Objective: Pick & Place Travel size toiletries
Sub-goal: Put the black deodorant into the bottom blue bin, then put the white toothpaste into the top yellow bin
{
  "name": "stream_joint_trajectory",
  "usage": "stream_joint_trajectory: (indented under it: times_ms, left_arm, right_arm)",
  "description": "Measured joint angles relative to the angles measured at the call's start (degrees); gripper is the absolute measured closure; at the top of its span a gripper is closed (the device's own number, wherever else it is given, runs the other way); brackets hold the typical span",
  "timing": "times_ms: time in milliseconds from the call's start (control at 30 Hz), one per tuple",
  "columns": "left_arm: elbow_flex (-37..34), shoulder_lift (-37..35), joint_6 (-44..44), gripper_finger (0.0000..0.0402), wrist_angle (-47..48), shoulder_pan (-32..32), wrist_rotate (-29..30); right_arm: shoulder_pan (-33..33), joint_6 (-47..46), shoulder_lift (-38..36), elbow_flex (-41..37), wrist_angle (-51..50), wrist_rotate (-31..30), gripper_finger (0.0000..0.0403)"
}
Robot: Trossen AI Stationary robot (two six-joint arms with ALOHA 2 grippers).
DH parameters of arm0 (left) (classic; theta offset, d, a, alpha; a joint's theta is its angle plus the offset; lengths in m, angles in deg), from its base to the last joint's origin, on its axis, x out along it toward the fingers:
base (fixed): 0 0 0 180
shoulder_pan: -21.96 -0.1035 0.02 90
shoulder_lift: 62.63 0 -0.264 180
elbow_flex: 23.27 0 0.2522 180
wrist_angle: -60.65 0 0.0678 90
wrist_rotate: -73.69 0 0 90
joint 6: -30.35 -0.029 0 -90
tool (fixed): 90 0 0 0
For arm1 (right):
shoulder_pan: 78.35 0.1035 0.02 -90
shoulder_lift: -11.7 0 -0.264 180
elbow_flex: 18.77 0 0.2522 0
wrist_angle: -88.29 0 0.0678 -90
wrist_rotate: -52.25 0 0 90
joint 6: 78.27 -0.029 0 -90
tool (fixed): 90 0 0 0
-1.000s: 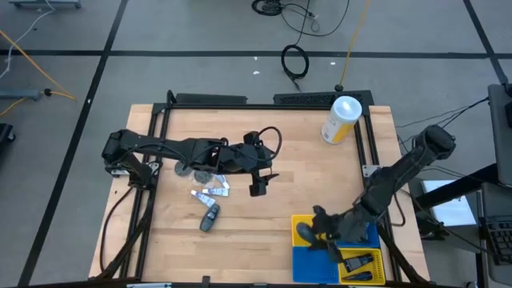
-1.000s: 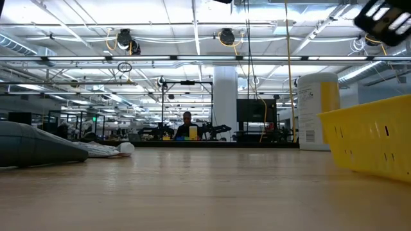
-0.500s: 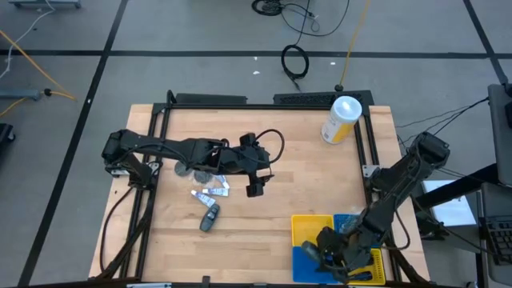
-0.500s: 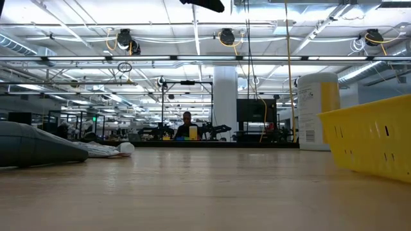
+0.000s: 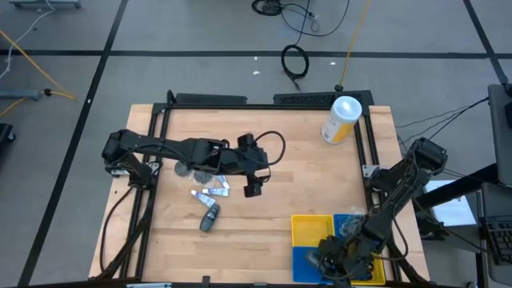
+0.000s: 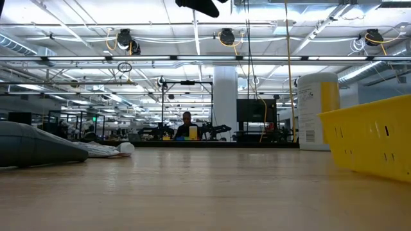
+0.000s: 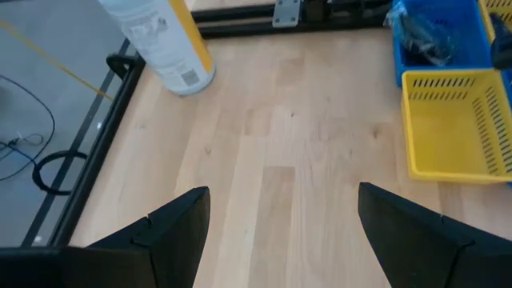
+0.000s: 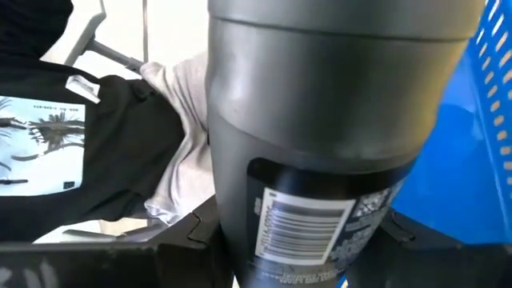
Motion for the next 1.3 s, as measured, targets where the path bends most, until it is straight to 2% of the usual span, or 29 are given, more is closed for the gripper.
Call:
stream_joint_trajectory:
  times_ms: [333, 700, 867, 967, 1300]
  left_arm:
    - [0.0, 0.0, 1.3, 0.0092, 2.5, 0.0, 0.0]
    - [0.0, 0.0, 1.4, 0.0092, 2.5, 0.0, 0.0]
    - [0.0, 0.0, 1.4, 0.0092, 2.5, 0.0, 0.0]
    - [0.0, 0.0, 1.2, 0.0092, 2.5, 0.0, 0.0]
    - [0.0, 0.0, 1.6, 0.0091, 3.6, 0.0, 0.0]
  right_arm:
    - [0.9, -3.4, 4.3, 0.0, 0.1, 2.0, 0.0247]
    - [0.8, -3.0, 4.6, 0.0, 0.3, 2.9, 0.0247]
    - [0.8, -2.8, 4.6, 0.0, 0.3, 2.7, 0.0197]
    - [0.6, -1.7, 4.6, 0.0, 0.3, 2.7, 0.0186]
    - [0.1, -1.1, 4.4, 0.0, 0.6, 2.9, 0.0237]
